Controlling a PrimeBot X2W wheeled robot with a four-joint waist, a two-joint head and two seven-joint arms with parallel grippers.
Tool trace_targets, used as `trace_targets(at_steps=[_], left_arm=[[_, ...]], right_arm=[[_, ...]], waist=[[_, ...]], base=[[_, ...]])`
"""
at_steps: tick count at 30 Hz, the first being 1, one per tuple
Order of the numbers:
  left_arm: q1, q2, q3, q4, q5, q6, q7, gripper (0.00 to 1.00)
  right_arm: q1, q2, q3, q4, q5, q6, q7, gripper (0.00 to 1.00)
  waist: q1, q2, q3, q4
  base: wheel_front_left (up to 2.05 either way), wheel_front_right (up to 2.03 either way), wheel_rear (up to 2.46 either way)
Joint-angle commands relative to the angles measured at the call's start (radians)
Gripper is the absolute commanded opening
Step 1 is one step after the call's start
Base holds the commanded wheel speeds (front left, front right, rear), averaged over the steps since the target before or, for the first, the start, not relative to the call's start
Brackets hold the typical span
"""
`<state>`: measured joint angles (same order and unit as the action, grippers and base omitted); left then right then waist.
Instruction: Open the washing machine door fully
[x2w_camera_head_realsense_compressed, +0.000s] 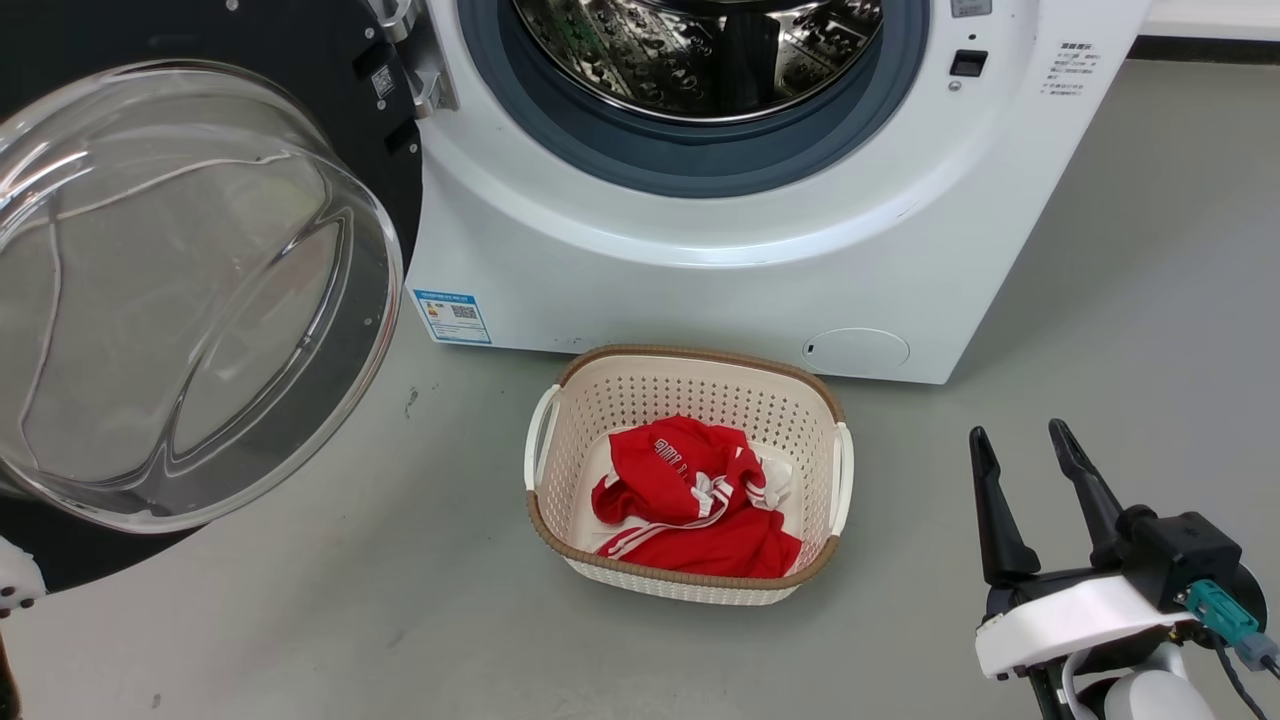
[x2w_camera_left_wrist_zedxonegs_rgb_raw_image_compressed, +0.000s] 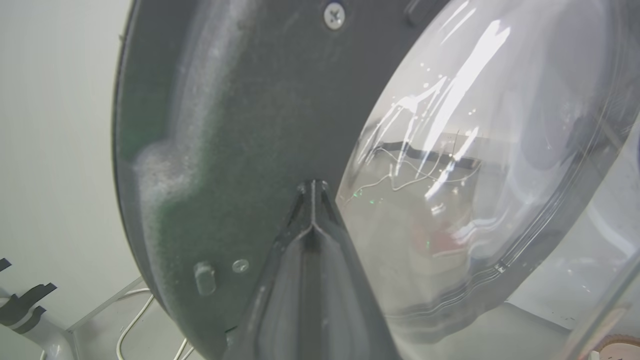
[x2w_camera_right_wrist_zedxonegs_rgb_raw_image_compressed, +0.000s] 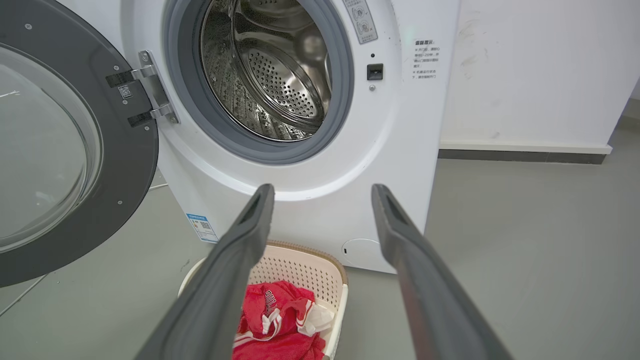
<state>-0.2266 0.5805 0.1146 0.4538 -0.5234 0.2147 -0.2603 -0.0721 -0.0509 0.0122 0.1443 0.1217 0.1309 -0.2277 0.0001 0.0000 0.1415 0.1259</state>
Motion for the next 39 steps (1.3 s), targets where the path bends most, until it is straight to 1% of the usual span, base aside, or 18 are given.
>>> trace_targets(at_steps=[1, 6, 13, 18, 19, 20, 21, 22, 23, 24, 25, 31, 34, 39], left_arm=[[-0.009, 0.006, 0.007, 0.007, 0.003, -0.001, -0.005, 0.0], [0.025, -0.016, 0.024, -0.015, 0.024, 0.008, -0.006, 0.0], [0.167, -0.078, 0.047, -0.122, 0.08, 0.048, -0.006, 0.0], [0.297, -0.161, 0.07, -0.25, 0.119, 0.082, -0.006, 0.0], [0.318, -0.175, 0.078, -0.28, 0.129, 0.092, -0.006, 0.2], [0.341, -0.193, 0.08, -0.304, 0.14, 0.097, -0.006, 0.49], [0.364, -0.21, 0.074, -0.326, 0.154, 0.1, -0.006, 0.97], [0.38, -0.227, 0.067, -0.347, 0.164, 0.101, -0.006, 1.0], [0.394, -0.242, 0.061, -0.363, 0.175, 0.099, -0.005, 1.0], [0.422, -0.284, 0.034, -0.412, 0.207, 0.092, -0.005, 1.0], [0.428, -0.299, 0.019, -0.426, 0.226, 0.094, -0.005, 1.0], [0.392, -0.347, -0.081, -0.46, 0.303, 0.048, -0.005, 1.0], [0.356, -0.363, -0.12, -0.461, 0.327, 0.013, -0.005, 1.0], [0.285, -0.404, -0.174, -0.448, 0.354, -0.037, -0.005, 1.0]], right_arm=[[-0.009, 0.002, -0.001, 0.002, -0.005, 0.0, 0.002, 1.0], [0.006, 0.002, -0.005, 0.011, 0.001, 0.0, -0.001, 1.0], [0.034, 0.002, 0.004, 0.042, -0.001, 0.0, -0.002, 1.0], [0.052, 0.002, 0.009, 0.048, 0.006, 0.0, -0.006, 1.0], [0.056, 0.002, 0.01, 0.048, 0.006, 0.0, -0.007, 1.0], [0.059, 0.002, 0.011, 0.049, 0.006, 0.0, -0.007, 1.0], [0.061, 0.002, 0.012, 0.049, 0.005, 0.0, -0.007, 1.0], [0.064, 0.002, 0.012, 0.047, 0.005, 0.0, -0.006, 1.0], [0.067, 0.002, 0.013, 0.047, 0.005, 0.0, -0.005, 1.0], [0.075, 0.002, 0.018, 0.043, 0.002, 0.0, -0.002, 1.0], [0.076, 0.001, 0.018, 0.041, 0.001, 0.0, 0.0, 1.0], [0.076, 0.001, 0.025, 0.028, -0.002, 0.0, 0.006, 1.0], [0.074, 0.001, 0.026, 0.021, -0.007, 0.0, 0.008, 1.0], [0.07, 0.001, 0.022, 0.004, -0.018, 0.0, 0.013, 1.0]], waist=[[-0.0001, 0.0, -0.002, -0.002], [-0.0001, 0.0, -0.021, -0.006], [-0.0001, 0.0, -0.082, -0.018], [-0.0001, 0.0, -0.112, -0.024], [-0.0001, 0.0, -0.118, -0.025], [-0.0001, 0.0, -0.124, -0.026], [-0.0001, 0.0, -0.129, -0.025], [-0.0001, 0.0, -0.133, -0.025], [-0.0001, 0.0, -0.137, -0.025], [-0.0001, 0.0, -0.143, -0.028], [-0.0001, 0.0, -0.144, -0.028], [-0.0001, 0.0, -0.154, -0.04], [-0.0001, 0.0, -0.158, -0.051], [-0.0001, 0.0, -0.164, -0.075]], base=[[0.0, 0.0, 0.0], [0.0, 0.0, 0.0], [0.0, 0.0, 0.0], [0.0, 0.0, 0.0], [0.0, 0.0, 0.0], [0.0, 0.0, 0.0], [0.0, 0.0, 0.0], [0.0, 0.0, 0.0], [0.0, 0.0, 0.0], [0.0, 0.0, 0.0], [0.0, 0.0, 0.0], [0.0, 0.0, 0.0], [0.0, 0.0, 0.0], [0.0, 0.0, 0.0]])
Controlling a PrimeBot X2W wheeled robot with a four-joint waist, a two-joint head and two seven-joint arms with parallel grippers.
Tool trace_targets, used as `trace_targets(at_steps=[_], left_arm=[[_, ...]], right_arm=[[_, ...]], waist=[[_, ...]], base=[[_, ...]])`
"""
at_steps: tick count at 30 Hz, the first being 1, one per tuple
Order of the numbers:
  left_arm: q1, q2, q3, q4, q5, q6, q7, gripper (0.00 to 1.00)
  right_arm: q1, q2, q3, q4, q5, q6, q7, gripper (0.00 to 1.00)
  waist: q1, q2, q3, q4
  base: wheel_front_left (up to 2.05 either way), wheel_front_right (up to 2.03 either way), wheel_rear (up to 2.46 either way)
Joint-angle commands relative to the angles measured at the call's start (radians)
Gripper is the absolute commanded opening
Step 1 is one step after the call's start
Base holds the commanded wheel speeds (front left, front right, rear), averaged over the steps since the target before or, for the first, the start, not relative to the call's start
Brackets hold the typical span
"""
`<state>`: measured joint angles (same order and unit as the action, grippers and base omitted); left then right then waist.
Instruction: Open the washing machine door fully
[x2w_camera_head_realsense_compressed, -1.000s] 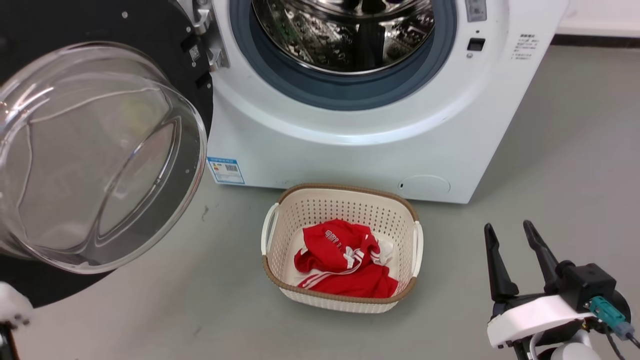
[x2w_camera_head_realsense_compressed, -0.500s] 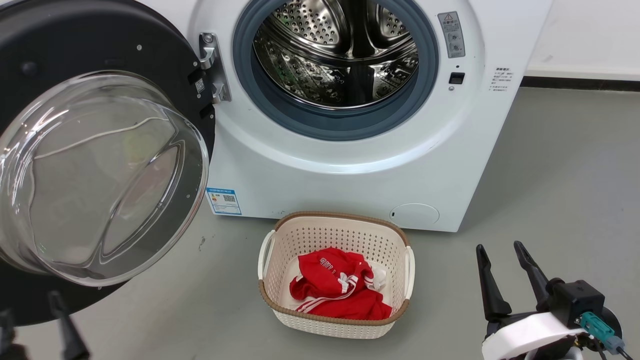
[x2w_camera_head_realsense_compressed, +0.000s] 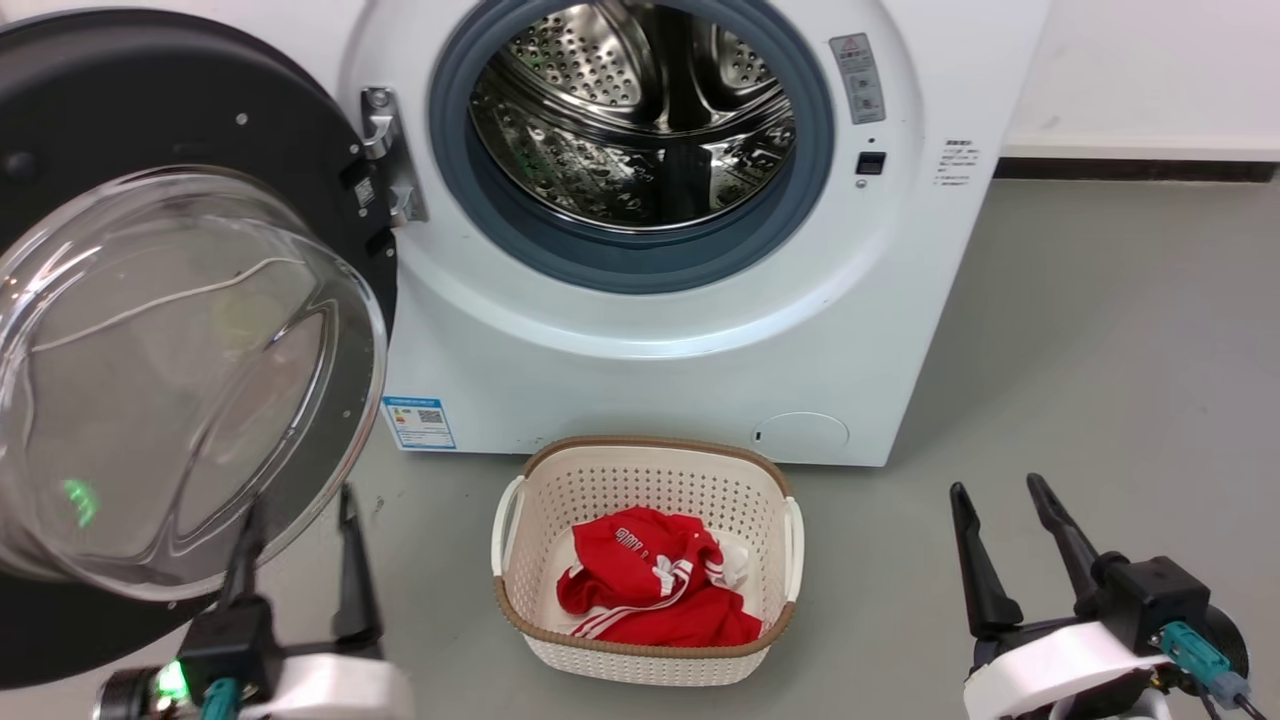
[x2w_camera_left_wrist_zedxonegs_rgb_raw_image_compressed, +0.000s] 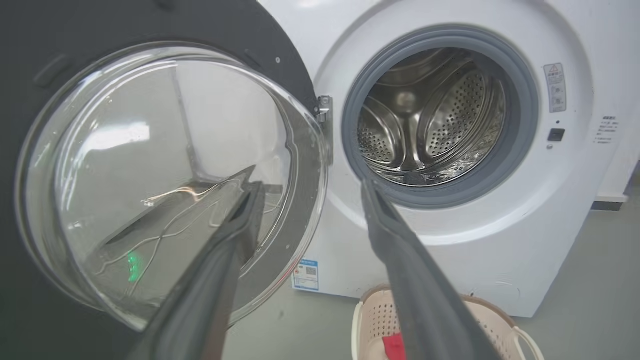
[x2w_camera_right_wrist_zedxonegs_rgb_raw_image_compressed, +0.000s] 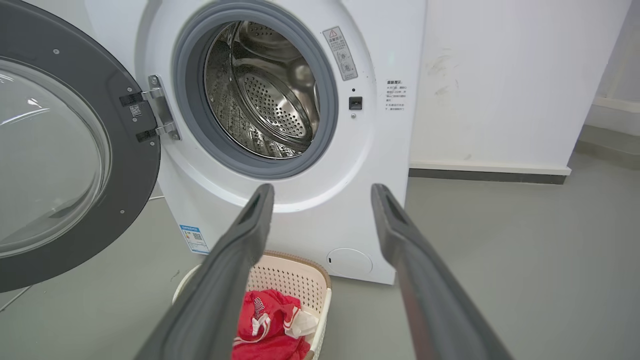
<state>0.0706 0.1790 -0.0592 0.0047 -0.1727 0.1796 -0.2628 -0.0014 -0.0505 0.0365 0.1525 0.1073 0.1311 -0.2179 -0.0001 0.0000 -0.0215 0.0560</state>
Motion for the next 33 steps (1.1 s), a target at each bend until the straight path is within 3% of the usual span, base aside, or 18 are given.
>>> trace_targets(at_steps=[1, 12, 33], left_arm=[[-0.024, -0.013, -0.007, 0.008, 0.007, -0.01, -0.003, 1.0], [-0.088, -0.071, -0.017, 0.074, 0.046, -0.054, -0.003, 1.0], [-0.085, -0.098, -0.011, 0.077, 0.107, -0.108, -0.003, 1.0]], right_arm=[[-0.001, 0.001, -0.004, -0.009, -0.006, -0.001, 0.005, 1.0], [0.01, 0.001, -0.015, -0.045, -0.023, -0.001, 0.021, 1.0], [-0.001, 0.001, -0.02, -0.018, -0.007, -0.001, 0.013, 1.0]], waist=[[0.0001, 0.0, -0.003, -0.011], [0.0001, 0.0, -0.002, -0.067], [0.0001, 0.0, 0.003, -0.064]], base=[[0.0, 0.0, 0.0], [0.0, 0.0, 0.0], [0.0, 0.0, 0.0]])
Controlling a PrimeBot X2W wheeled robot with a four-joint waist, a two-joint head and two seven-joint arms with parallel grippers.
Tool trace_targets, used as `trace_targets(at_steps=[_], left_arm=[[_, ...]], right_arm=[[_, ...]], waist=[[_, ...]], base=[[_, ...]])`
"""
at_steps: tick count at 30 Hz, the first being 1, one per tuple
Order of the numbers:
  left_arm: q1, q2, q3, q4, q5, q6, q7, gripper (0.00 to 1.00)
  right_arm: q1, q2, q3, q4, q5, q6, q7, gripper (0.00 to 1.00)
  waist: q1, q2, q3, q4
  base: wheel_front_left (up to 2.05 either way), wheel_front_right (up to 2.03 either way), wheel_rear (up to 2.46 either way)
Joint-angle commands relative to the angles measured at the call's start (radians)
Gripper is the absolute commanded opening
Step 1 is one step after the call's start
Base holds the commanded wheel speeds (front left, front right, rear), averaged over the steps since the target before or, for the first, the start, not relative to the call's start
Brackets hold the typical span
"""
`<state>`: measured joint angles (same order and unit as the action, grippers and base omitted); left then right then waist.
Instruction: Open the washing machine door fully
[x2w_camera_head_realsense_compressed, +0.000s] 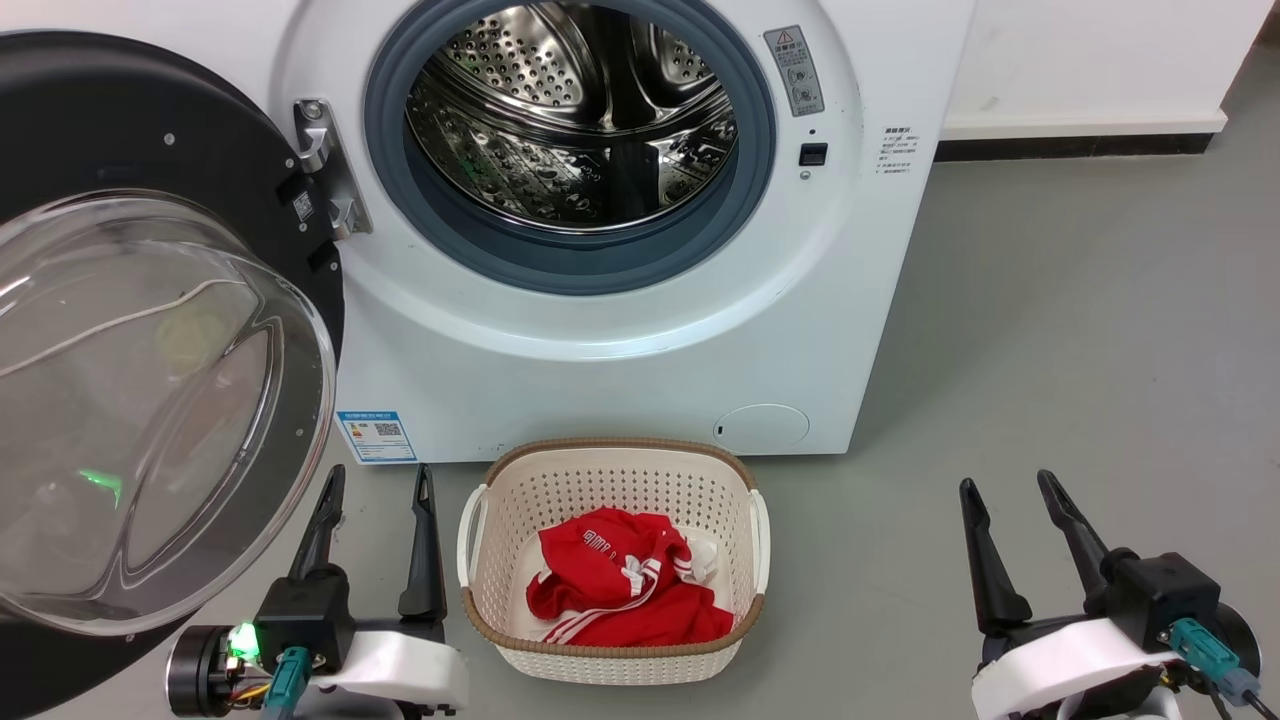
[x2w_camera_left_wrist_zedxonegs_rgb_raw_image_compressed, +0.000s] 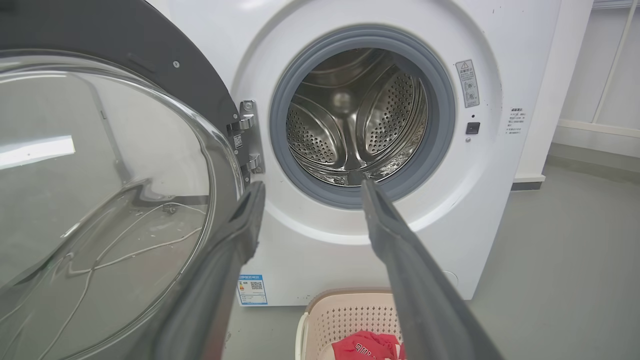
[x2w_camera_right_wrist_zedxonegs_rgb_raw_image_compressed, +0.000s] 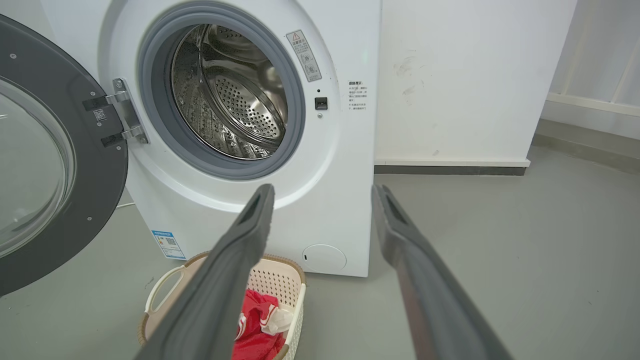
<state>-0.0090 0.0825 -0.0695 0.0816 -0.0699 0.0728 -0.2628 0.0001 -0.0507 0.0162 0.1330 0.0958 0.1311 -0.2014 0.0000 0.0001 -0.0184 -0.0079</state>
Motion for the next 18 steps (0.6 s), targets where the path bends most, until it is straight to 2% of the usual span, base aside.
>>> trace_targets(at_steps=[1, 13, 14, 18], left_arm=[[-0.006, -0.003, 0.002, 0.001, 0.004, -0.003, -0.003, 1.0], [-0.014, -0.01, 0.017, 0.014, 0.014, -0.016, -0.003, 1.0], [0.002, -0.007, 0.014, 0.02, 0.013, -0.015, 0.0, 0.0], [0.001, -0.008, 0.026, 0.052, -0.035, -0.021, 0.022, 0.0]], right_arm=[[-0.003, 0.001, 0.001, 0.003, 0.006, -0.001, -0.004, 1.0], [-0.006, 0.001, 0.005, 0.01, 0.014, -0.001, -0.01, 1.0], [0.001, 0.0, 0.004, 0.015, 0.01, 0.0, -0.008, 0.0], [0.007, 0.0, 0.004, 0.031, 0.06, 0.0, -0.001, 0.0]], waist=[[0.0, -0.0001, 0.0, 0.0], [0.0, -0.0001, 0.004, 0.0], [0.0, -0.0001, 0.005, 0.0], [0.0001, -0.0001, 0.005, 0.0]], base=[[0.0, 0.0, 0.0], [0.0, 0.0, 0.0], [0.0, 0.0, 0.0], [0.0, 0.0, 0.0]])
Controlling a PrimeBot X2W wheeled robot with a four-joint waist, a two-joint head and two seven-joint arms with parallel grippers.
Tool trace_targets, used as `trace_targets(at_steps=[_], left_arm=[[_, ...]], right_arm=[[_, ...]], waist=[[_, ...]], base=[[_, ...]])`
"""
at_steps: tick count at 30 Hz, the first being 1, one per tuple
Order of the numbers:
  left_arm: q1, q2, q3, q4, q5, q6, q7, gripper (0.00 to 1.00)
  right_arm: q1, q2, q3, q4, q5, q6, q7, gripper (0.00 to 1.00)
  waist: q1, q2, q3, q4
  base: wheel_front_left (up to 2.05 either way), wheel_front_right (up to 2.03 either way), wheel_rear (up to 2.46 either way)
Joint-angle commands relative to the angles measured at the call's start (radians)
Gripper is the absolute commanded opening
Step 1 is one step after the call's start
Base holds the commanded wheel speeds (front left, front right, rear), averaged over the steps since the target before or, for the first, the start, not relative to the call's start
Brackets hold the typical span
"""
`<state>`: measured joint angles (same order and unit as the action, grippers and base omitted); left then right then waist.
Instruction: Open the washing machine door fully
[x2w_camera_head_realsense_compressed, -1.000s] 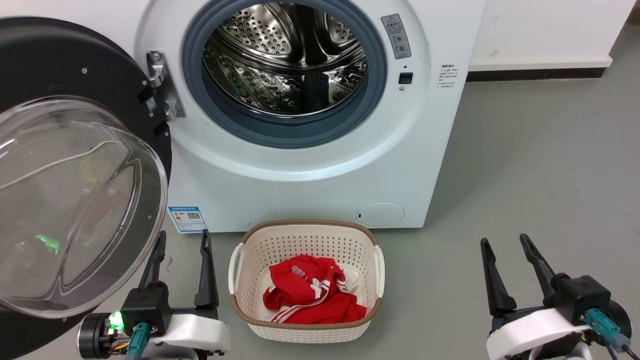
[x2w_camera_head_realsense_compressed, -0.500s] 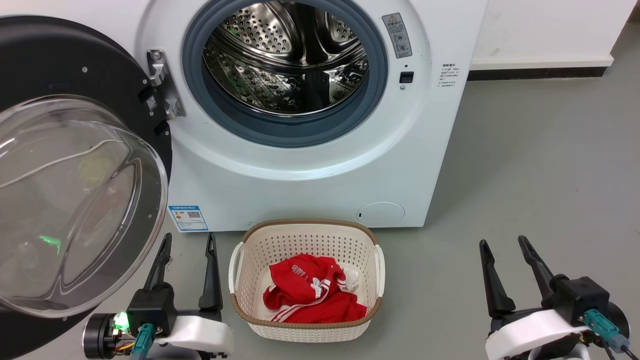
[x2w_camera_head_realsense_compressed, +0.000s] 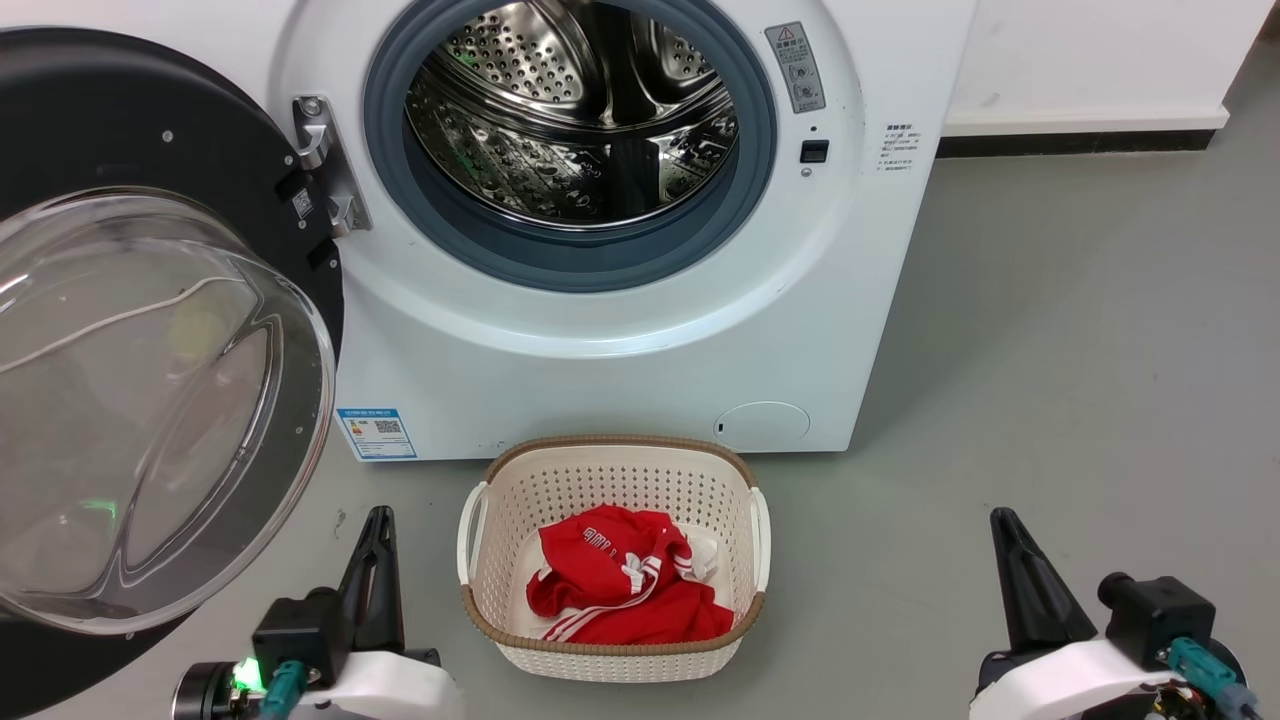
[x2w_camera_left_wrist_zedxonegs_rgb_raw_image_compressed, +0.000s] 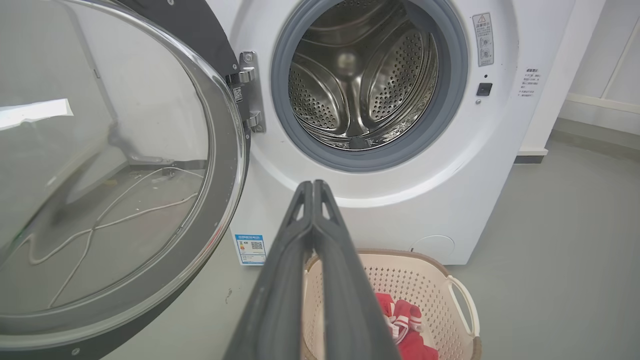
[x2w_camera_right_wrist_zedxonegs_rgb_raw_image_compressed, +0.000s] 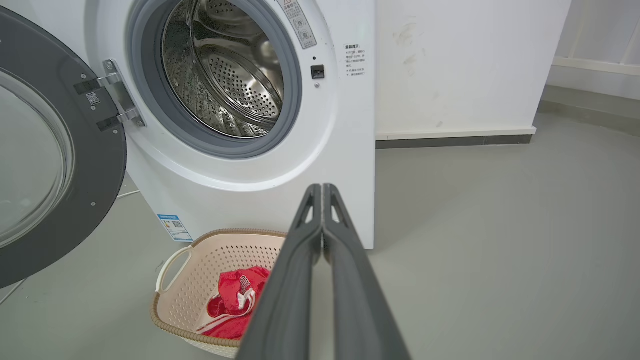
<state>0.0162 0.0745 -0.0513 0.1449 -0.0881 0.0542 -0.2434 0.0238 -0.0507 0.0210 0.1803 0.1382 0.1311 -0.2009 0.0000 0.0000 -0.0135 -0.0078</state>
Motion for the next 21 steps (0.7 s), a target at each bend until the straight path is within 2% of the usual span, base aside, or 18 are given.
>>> trace_targets(at_steps=[1, 21], left_arm=[[-0.027, 0.0, 0.012, -0.008, -0.038, -0.005, 0.01, 0.0], [-0.049, -0.006, 0.047, 0.012, -0.426, -0.052, 0.096, 0.0]], right_arm=[[-0.018, 0.0, -0.002, -0.015, 0.04, 0.0, 0.003, 0.0], [-0.052, -0.01, -0.027, 0.005, 0.423, 0.0, 0.076, 0.0]], waist=[[0.0, 0.0, 0.0, 0.0], [0.0, 0.0, 0.003, 0.001]], base=[[0.0, 0.0, 0.0], [0.0, 0.0, 0.0]])
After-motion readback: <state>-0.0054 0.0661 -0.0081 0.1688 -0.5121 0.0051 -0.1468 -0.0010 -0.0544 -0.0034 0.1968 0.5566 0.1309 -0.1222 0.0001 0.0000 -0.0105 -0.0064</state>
